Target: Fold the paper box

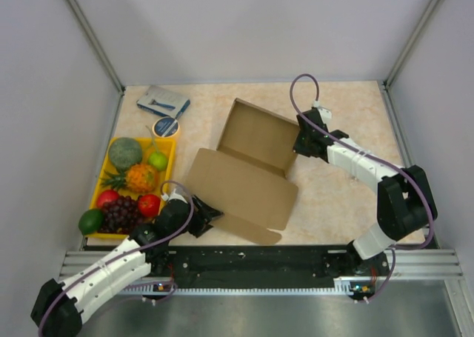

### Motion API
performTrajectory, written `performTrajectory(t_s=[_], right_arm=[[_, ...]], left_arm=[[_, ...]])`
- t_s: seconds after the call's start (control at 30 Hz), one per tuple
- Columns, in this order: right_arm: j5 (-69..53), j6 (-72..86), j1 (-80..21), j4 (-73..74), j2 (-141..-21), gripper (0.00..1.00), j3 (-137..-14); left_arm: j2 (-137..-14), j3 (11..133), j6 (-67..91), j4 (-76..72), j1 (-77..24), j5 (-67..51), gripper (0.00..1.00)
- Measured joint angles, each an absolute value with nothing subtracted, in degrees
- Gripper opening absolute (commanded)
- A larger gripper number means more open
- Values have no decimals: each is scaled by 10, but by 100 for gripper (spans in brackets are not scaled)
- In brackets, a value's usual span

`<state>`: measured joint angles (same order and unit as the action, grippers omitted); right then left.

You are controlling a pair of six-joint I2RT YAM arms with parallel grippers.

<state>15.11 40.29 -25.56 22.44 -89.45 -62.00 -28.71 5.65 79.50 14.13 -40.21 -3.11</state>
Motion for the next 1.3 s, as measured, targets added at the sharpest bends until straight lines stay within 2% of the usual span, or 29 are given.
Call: performTrajectory(t_s=[0.03, 0.07, 0.13, 0.17, 0.23, 0.27, 0.33, 0.37, 0.47, 0.53, 0.57, 0.63, 0.8, 0.87, 0.9, 1.07, 1.3], right_arm=[[149, 403, -256, 225, -894, 0, -620], [147, 404, -256, 225, -894, 0, -620], [142, 407, -256, 227, -894, 0, -620], [138, 407, -255, 227, -894, 0, -620], [132, 408, -255, 229, -894, 5, -620], [130, 408, -255, 231, -894, 21, -619], [121, 410, -253, 232, -894, 43, -619], [109, 404, -250, 234, -894, 62, -619], [81, 368, -254, 248, -884, 79, -613], [61, 340, -258, 266, -863, 83, -606], [51, 321, -258, 279, -844, 90, -601], [30, 289, -258, 303, -792, 98, -592], [-2, 237, -256, 346, -639, 99, -590], [-5, 231, -248, 366, -608, 99, -595], [-6, 229, -239, 374, -603, 99, -597], [15, 237, -121, 403, -628, 99, -591], [88, 272, 2, 409, -750, 99, -561]], left_arm=[[-289, 48, 795, 128, -402, -22, 47], [-291, 45, 797, 123, -402, -17, 34], [-295, 43, 789, 118, -402, -6, 24], [-295, 45, 786, 116, -402, -3, 12], [-288, 68, 768, 135, -402, 6, 0], [-283, 88, 755, 152, -402, 14, 0], [-277, 134, 731, 194, -401, 33, 0], [-278, 164, 715, 218, -401, 40, 0], [-296, 278, 663, 307, -401, 48, 2], [-323, 362, 632, 374, -402, 55, 14], [-342, 411, 614, 411, -402, 61, 17], [-379, 497, 587, 479, -402, 80, 18], [-462, 653, 524, 615, -372, 80, 8], [-500, 700, 495, 660, -350, 77, 0], [-515, 715, 485, 673, -340, 75, 0], [-576, 728, 431, 718, -297, 51, 0], [-552, 685, 407, 722, -281, 26, 0]])
